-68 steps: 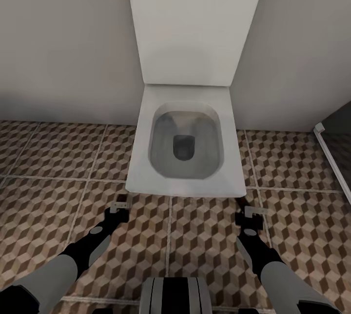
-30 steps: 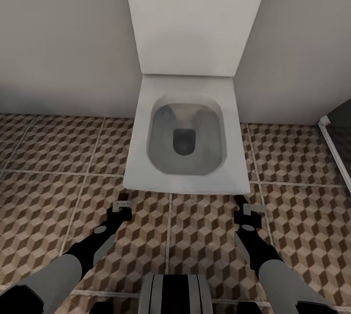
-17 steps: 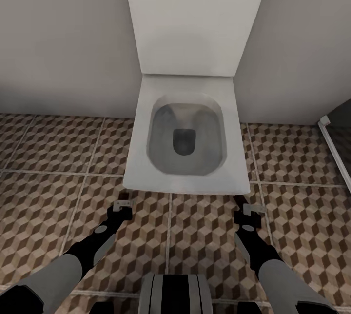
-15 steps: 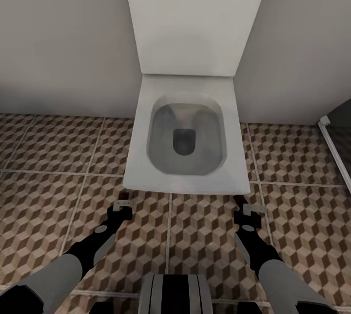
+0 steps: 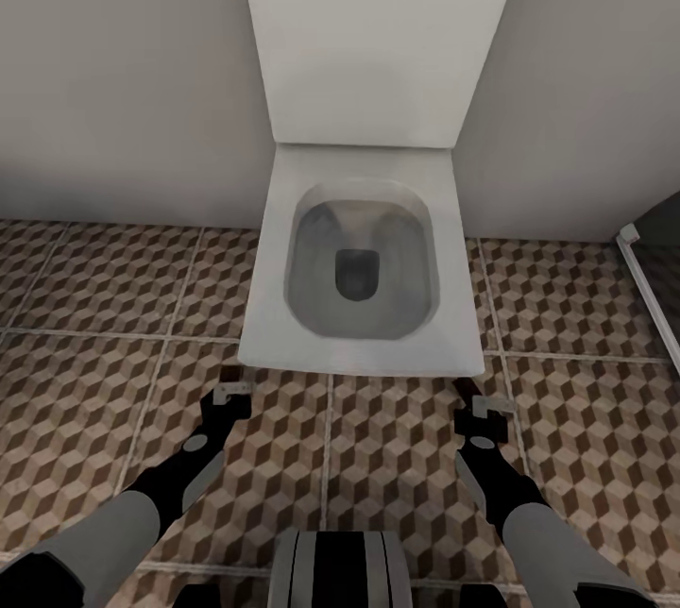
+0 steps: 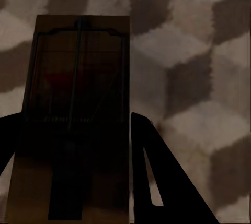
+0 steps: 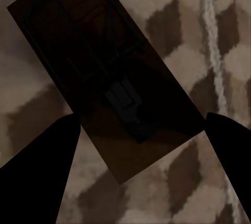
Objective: Take the four mousetraps from the cabinet in the bathroom and place them on the bathroom floor. Make sure all four end up on the same floor surface, and ensure that at least two of them are either under or directly next to the same bathroom sink.
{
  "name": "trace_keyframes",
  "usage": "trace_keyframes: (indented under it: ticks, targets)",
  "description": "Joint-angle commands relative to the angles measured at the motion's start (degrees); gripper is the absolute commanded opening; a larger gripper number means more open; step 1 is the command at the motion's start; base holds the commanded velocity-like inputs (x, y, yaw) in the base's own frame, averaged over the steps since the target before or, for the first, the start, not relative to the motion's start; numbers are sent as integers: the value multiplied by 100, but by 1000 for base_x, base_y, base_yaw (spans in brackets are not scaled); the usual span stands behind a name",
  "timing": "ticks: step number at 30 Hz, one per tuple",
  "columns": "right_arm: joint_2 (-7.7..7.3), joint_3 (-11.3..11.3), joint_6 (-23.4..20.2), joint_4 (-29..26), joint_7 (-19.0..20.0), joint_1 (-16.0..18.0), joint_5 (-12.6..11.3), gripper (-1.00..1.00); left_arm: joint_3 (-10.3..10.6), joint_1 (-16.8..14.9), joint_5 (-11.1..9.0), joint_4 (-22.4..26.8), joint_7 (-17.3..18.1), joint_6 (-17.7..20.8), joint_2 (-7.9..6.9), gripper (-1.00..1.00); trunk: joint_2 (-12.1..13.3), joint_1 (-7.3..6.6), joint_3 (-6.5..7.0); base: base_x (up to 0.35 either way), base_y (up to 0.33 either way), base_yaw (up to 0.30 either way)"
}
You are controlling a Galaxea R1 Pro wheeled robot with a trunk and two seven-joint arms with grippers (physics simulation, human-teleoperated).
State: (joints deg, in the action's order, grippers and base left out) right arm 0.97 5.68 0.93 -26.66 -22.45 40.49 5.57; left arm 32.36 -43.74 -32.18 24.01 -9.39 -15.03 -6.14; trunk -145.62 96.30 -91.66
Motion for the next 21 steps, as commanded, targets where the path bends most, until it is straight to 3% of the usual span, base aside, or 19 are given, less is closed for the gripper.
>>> trace_keyframes:
  ticks: [1,9,21]
  targets:
    - [10,44,10,1,4,2,58,-100,51,-3,-9,27,-36,51,-16,-100,-1,-1,-3,0,0,0]
    - [37,16,12,-39,10,2,106,-100,47,-3,48,266,514,228,-115,-100,-1,-1,-3,0,0,0]
    - [38,37,253,-379,-62,2,86,-100,34,-3,44,352,623,293,-220,-100,-1,-1,-3,0,0,0]
